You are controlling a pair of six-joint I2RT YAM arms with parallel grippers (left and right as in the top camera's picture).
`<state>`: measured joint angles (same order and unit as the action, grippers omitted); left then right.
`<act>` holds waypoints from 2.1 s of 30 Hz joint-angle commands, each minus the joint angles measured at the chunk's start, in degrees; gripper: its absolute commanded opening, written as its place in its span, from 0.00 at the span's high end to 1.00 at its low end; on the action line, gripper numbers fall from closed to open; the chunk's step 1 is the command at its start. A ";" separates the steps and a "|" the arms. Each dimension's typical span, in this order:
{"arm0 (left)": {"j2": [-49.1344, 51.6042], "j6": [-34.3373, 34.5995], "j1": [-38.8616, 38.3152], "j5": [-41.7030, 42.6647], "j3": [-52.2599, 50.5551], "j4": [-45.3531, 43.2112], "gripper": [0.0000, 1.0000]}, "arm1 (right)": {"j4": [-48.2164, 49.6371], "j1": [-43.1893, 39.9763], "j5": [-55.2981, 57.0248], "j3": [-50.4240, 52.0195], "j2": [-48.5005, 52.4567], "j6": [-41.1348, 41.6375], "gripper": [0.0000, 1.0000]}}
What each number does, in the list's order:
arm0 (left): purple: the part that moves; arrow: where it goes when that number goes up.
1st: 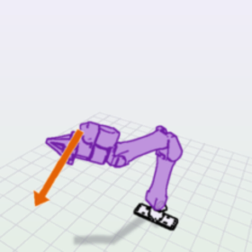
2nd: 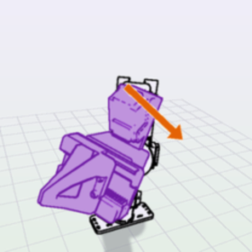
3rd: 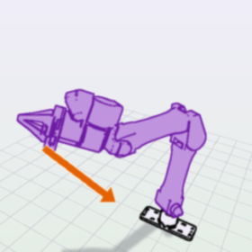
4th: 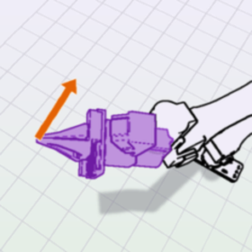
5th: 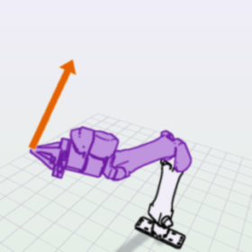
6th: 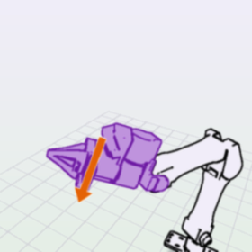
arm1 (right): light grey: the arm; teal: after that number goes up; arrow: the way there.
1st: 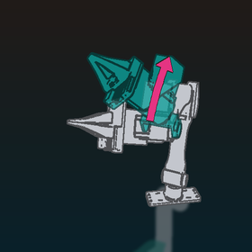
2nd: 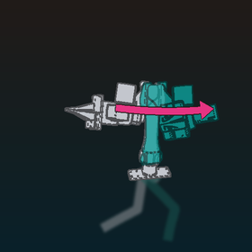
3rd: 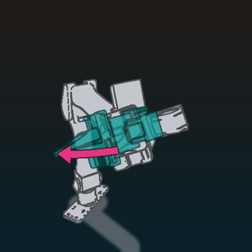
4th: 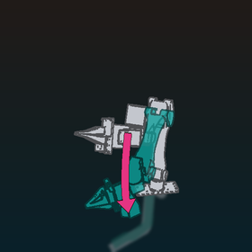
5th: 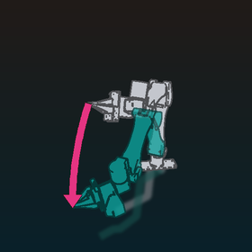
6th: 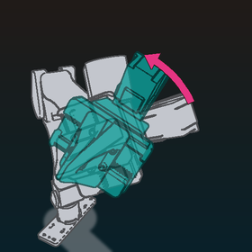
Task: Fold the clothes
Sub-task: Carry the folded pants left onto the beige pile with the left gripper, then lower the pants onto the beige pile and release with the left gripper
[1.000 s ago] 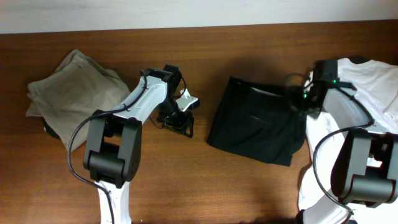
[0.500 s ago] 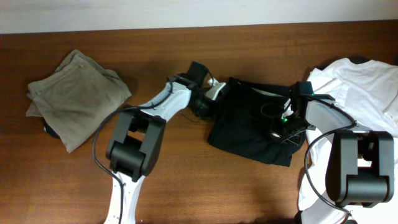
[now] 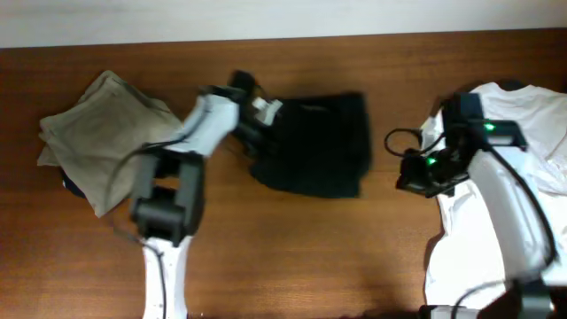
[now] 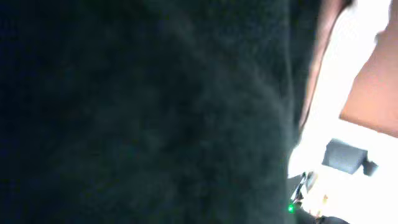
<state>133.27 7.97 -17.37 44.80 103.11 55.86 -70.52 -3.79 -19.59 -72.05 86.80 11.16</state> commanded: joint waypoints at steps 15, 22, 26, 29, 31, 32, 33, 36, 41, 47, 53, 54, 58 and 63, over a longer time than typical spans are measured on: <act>-22.60 -11.85 33.16 -8.52 3.45 -24.85 1.00 | -5.73 -0.02 0.28 -5.42 -5.77 -1.70 0.95; -17.88 -23.85 33.66 -11.06 4.22 -20.50 1.00 | -6.97 -0.02 0.26 -5.42 -5.77 -0.07 0.94; -17.88 -14.58 33.66 -6.60 11.26 -31.32 1.00 | -7.15 0.00 0.07 -5.42 -5.77 0.28 0.95; -17.86 -14.21 34.51 -8.13 13.29 -37.03 1.00 | -8.13 0.02 0.07 -5.42 -5.77 0.28 0.94; -16.65 -18.36 34.80 -11.37 13.29 -35.21 1.00 | -9.31 0.02 0.07 -5.42 -5.77 0.72 0.95; -15.82 -20.94 34.80 -13.92 13.29 -32.57 1.00 | -9.79 0.02 0.07 -5.42 -5.77 1.33 0.95; -14.88 -23.69 34.80 -15.34 13.29 -29.88 1.00 | -10.12 0.02 0.07 -5.42 -5.77 1.33 0.94; -10.36 -29.57 34.80 -20.65 13.29 -20.02 1.00 | -10.23 0.02 0.07 -5.42 -5.77 1.38 0.94; -7.67 -29.81 36.37 -26.49 13.31 -1.75 0.91 | -10.27 0.02 0.07 -5.44 -5.77 1.33 0.94; -9.86 -17.33 43.87 -8.52 14.29 6.99 0.91 | -10.27 0.02 0.07 -5.42 -5.77 1.31 0.94; -10.40 -12.33 47.19 -23.19 14.27 10.08 0.70 | -10.10 0.02 0.09 -5.42 -5.77 1.27 0.94; -10.40 -10.69 47.21 -26.43 14.27 11.56 0.62 | -10.01 0.02 0.11 -5.42 -5.77 1.25 0.94; -20.41 -10.54 46.88 -24.26 14.97 15.39 0.59 | -9.64 0.02 0.11 -5.44 -5.77 1.09 0.93; -29.00 -12.39 38.51 -32.63 14.69 14.38 0.80 | -9.40 0.02 0.11 -5.42 -5.77 1.11 0.92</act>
<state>102.59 -2.94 25.71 15.31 118.15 71.09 -80.09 -3.79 -19.59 -76.73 81.43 12.03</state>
